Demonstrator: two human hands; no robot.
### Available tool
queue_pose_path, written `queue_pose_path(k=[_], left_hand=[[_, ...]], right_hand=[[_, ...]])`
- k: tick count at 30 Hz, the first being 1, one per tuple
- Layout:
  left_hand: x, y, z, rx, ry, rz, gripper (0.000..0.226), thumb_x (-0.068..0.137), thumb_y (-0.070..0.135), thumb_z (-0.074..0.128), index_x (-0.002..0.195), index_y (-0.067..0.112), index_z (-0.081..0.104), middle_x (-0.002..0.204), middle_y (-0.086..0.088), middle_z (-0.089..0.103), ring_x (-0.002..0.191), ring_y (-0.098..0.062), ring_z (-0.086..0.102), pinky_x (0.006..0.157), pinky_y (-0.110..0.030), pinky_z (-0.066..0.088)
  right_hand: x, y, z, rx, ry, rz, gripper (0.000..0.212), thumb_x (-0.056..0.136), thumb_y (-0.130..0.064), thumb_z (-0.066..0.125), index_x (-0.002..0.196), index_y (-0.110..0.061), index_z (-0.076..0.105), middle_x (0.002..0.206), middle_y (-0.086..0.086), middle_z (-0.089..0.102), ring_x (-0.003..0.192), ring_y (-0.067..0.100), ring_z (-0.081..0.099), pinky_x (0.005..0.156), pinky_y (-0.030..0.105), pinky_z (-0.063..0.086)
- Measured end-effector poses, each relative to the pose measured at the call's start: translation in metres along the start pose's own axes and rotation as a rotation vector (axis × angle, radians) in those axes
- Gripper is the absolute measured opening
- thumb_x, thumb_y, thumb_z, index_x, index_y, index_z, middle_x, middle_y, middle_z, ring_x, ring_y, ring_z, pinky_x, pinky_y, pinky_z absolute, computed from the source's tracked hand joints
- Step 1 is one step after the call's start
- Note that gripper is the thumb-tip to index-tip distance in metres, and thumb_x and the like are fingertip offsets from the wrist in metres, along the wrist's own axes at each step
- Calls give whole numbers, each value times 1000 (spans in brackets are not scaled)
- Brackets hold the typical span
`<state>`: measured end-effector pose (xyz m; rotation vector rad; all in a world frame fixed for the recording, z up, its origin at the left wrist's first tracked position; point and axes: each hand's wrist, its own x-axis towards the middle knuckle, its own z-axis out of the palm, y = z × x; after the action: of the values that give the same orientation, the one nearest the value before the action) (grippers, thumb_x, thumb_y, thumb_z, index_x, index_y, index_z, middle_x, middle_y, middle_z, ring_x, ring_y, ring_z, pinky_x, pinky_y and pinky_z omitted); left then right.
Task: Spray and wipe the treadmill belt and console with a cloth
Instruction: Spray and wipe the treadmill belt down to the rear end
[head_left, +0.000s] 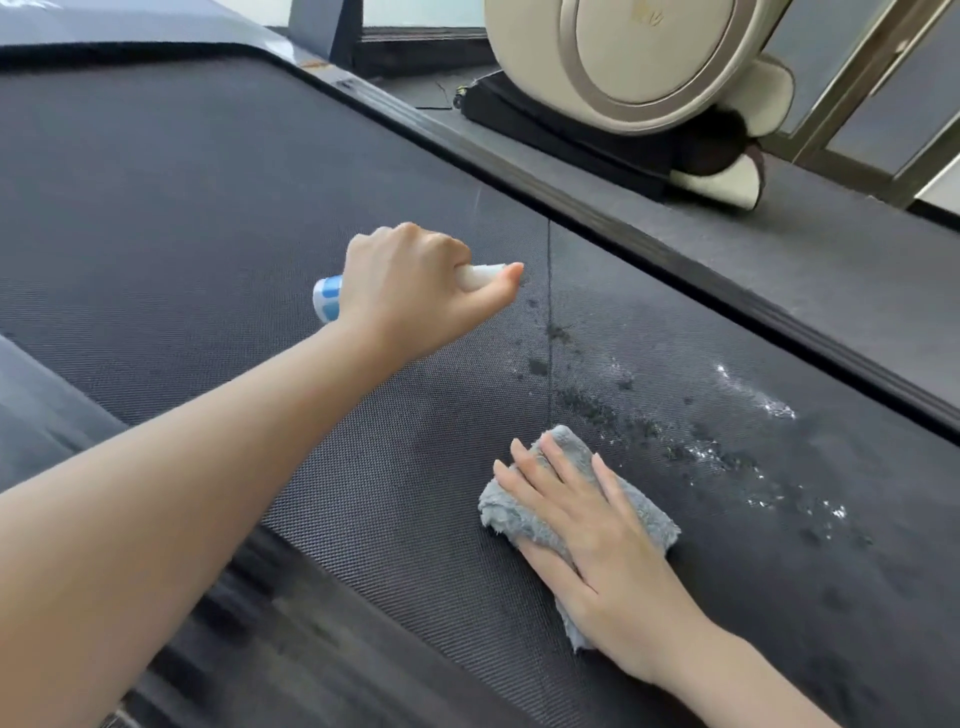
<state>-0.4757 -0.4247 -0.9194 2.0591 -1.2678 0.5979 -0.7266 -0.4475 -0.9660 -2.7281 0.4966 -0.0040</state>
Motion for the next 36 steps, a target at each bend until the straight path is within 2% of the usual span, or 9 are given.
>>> queue_pose_path(k=[5, 9, 14, 19, 23, 27, 31, 34, 36], left_hand=[[30, 12, 28, -42, 3, -57, 56, 72, 66, 22, 46, 16, 29, 50, -3, 44, 59, -31, 48, 62, -31, 29], [48, 12, 49, -42, -28, -89, 57, 74, 65, 22, 47, 17, 32, 50, -2, 40, 61, -30, 47, 61, -31, 27], [67, 18, 70, -9, -41, -78, 62, 83, 68, 36, 59, 13, 51, 60, -4, 46, 66, -28, 46, 63, -32, 28], [90, 31, 86, 7, -59, -98, 58, 84, 64, 36, 61, 13, 49, 67, -7, 50, 72, -31, 54, 69, -36, 36], [104, 39, 95, 76, -61, -103, 56, 87, 60, 35, 71, 13, 61, 69, -6, 50, 71, -29, 48, 67, -35, 32], [109, 49, 95, 72, -92, -79, 51, 88, 57, 35, 69, 13, 52, 71, -7, 49, 72, -29, 48, 66, -34, 32], [107, 55, 84, 44, -87, -75, 54, 88, 63, 35, 68, 14, 50, 78, -11, 59, 85, -34, 60, 68, -35, 33], [97, 54, 71, -13, -95, -93, 62, 87, 66, 34, 57, 13, 40, 70, -7, 52, 77, -32, 56, 68, -34, 34], [84, 50, 60, -46, -104, -90, 62, 87, 68, 33, 52, 16, 36, 63, -4, 47, 70, -29, 52, 67, -34, 35]], right_hand=[[4, 4, -2, -4, 16, 0, 52, 95, -53, 21, 146, -49, 11, 152, -35, -4, 141, -7, -15, 116, 33, -13], [16, 9, -8, -9, 14, 3, 51, 97, -51, 24, 146, -49, 10, 152, -35, -5, 141, -8, -16, 116, 34, -13], [19, 13, -6, -18, 30, -17, 52, 97, -50, 25, 148, -46, 12, 154, -33, -3, 142, -5, -14, 116, 34, -13], [20, 19, 3, -43, 91, -39, 52, 99, -52, 21, 149, -42, 16, 156, -27, 5, 146, 1, -6, 116, 39, -4], [22, 22, 7, -37, 144, -46, 51, 100, -52, 20, 149, -39, 20, 157, -21, 13, 147, 6, 3, 115, 42, 3], [23, 21, 5, -28, 109, -38, 52, 99, -55, 16, 149, -41, 17, 157, -23, 9, 147, 4, -1, 115, 41, 1], [21, 20, 3, -50, 68, -26, 54, 97, -55, 13, 150, -41, 13, 157, -25, 2, 146, 2, -8, 116, 40, -4], [21, 20, 2, -77, 54, -22, 55, 97, -56, 11, 150, -42, 11, 156, -27, -1, 145, 0, -11, 116, 40, -6], [21, 20, 1, -77, 53, -22, 55, 96, -55, 17, 149, -43, 11, 156, -28, -1, 144, -1, -11, 116, 39, -7]])
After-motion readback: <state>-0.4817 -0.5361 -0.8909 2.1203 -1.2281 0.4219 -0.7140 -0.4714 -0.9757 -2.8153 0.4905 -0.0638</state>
